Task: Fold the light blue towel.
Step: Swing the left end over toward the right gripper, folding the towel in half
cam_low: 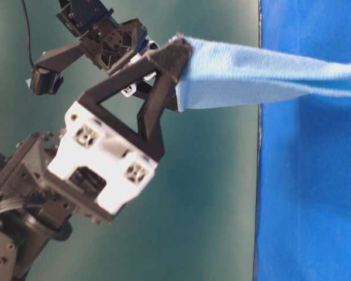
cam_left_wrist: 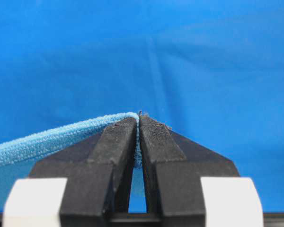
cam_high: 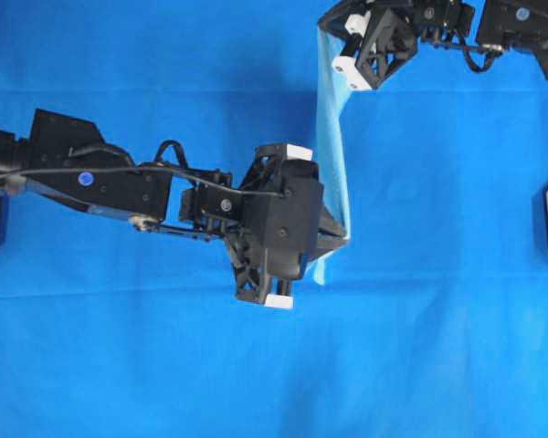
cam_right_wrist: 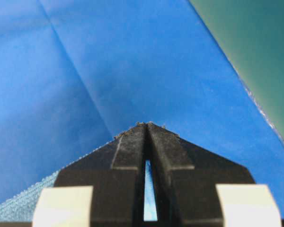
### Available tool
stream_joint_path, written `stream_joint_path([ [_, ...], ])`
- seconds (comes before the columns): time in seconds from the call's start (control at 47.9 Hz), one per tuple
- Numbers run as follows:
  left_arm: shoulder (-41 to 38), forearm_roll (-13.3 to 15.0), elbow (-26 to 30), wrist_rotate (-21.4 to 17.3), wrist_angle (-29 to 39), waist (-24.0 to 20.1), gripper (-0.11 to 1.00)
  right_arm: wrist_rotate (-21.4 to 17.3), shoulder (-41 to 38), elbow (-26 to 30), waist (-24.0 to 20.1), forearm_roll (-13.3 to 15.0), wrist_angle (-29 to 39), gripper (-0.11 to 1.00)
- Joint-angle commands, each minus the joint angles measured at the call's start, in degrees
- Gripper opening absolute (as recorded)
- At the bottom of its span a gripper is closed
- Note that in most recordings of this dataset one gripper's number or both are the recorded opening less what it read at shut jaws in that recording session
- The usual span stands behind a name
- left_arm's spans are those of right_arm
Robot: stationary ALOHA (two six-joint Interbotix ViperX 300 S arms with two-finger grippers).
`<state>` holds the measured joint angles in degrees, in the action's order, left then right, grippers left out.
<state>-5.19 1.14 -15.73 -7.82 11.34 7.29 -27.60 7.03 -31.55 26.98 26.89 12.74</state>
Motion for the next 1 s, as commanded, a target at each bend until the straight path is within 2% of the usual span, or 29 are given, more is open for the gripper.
stream_joint_path([
  [0.0,-0.3,0.2,2.5,-0.4,-4.0,3.6,0.02,0.2,2.3,-0.4,3.0,1.0,0.2,0.02],
  [0.209,-7.2,0.1,8.3,-0.9,-11.7,3.3,0.02,0.2,8.4,-7.0,5.4,1.0,0.2,0.02],
  [0.334,-12.5,0.2,14.5,-3.9,-12.2,3.0,0.02,0.2,13.0,-11.3,6.6,1.0,0.7,0.02],
  [0.439,-15.7,0.2,18.5,-4.0,-12.0,2.8,0.02,0.2,15.3,-13.4,6.7,1.0,1.1,0.02],
  [0.522,-17.0,0.2,19.2,-3.8,-11.3,2.4,0.02,0.2,14.9,-14.2,6.7,1.0,1.0,0.02],
  [0.606,-16.6,0.2,17.6,-1.6,-11.0,1.8,0.02,0.2,12.8,-14.2,6.7,1.0,0.6,0.02],
  [0.71,-15.4,0.3,13.6,-1.0,-11.3,1.5,0.02,0.2,9.1,-13.2,6.7,1.0,-1.0,0.02],
  [0.856,-12.0,0.4,5.4,-0.4,-12.7,1.5,0.02,0.1,2.0,-10.5,6.7,1.0,-6.5,0.02],
  [0.982,-8.9,0.4,-2.2,2.3,-15.3,1.9,0.02,-0.1,-3.8,-7.0,5.5,1.0,-10.4,0.02],
])
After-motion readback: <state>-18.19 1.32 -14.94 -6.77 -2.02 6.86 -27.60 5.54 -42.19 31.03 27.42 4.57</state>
